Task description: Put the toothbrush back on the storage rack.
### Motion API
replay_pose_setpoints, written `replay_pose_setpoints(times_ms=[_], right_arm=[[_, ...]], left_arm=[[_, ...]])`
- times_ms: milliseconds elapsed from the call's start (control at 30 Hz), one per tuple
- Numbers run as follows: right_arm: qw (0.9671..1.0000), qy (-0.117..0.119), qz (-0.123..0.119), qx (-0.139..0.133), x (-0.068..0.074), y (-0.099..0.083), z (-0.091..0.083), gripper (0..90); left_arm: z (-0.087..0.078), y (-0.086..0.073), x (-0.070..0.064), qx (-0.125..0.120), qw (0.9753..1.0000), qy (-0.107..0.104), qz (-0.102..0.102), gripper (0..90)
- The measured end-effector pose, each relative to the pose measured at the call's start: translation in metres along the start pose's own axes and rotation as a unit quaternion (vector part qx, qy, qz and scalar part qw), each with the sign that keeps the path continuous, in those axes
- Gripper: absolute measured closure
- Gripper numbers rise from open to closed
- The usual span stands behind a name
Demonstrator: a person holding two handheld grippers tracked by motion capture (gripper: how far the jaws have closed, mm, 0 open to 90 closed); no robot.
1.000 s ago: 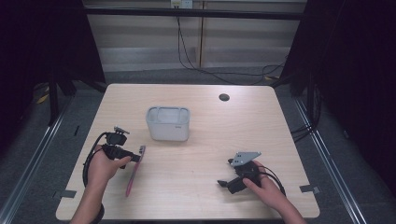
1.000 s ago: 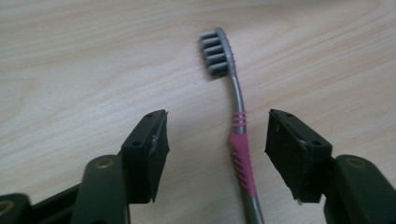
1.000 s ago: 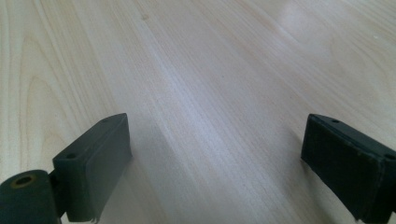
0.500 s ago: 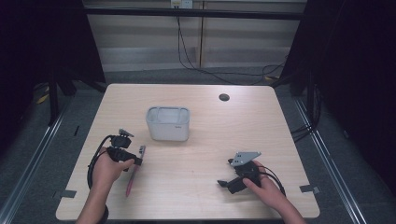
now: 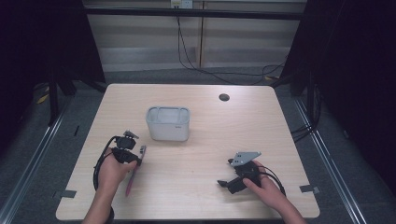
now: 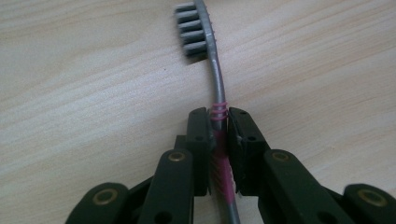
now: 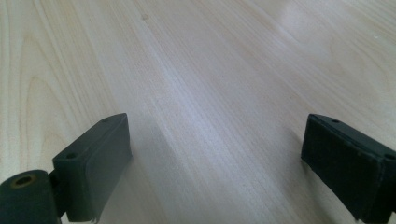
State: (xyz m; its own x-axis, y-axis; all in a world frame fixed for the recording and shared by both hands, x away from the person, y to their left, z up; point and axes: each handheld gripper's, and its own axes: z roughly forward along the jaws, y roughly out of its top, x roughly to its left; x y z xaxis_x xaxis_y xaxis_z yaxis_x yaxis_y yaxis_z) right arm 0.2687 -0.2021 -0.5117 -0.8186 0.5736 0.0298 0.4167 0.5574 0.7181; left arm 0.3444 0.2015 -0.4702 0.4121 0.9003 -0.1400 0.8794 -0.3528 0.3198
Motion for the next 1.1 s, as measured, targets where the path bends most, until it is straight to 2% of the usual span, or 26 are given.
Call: replay_pose_setpoints(times_ms=[200,233,467,600,800,1000,1100], right_arm=[[1.0,0.0,0.0,0.0,0.0,0.0,0.0,7.7],[1.0,0.0,0.0,0.0,0.0,0.0,0.0,7.7],[1.0,0.0,0.0,0.0,0.0,0.0,0.0,7.7],[1.0,0.0,0.0,0.0,0.0,0.0,0.0,7.7],[1.0,0.0,0.001,0.001,0.0,0.0,0.0,7.7],[1.0,0.0,0.001,0.001,0.0,0.0,0.0,7.7],[1.0,0.0,0.001,0.001,0.0,0.0,0.0,7.7]], left_arm=[[-0.001,-0.003,0.005,-0.019,0.9998,-0.006,-0.009,80.3],[-0.002,-0.004,0.005,-0.027,0.9994,-0.011,-0.018,80.3],[-0.016,-0.003,0.011,-0.053,0.998,-0.024,-0.025,80.4],[-0.024,-0.003,0.013,-0.076,0.9961,-0.034,-0.028,80.4],[-0.032,-0.003,0.017,-0.094,0.9944,-0.038,-0.028,80.4],[-0.041,-0.004,0.02,-0.121,0.9908,-0.046,-0.04,80.4],[-0.044,-0.004,0.022,-0.131,0.9895,-0.047,-0.037,80.4]])
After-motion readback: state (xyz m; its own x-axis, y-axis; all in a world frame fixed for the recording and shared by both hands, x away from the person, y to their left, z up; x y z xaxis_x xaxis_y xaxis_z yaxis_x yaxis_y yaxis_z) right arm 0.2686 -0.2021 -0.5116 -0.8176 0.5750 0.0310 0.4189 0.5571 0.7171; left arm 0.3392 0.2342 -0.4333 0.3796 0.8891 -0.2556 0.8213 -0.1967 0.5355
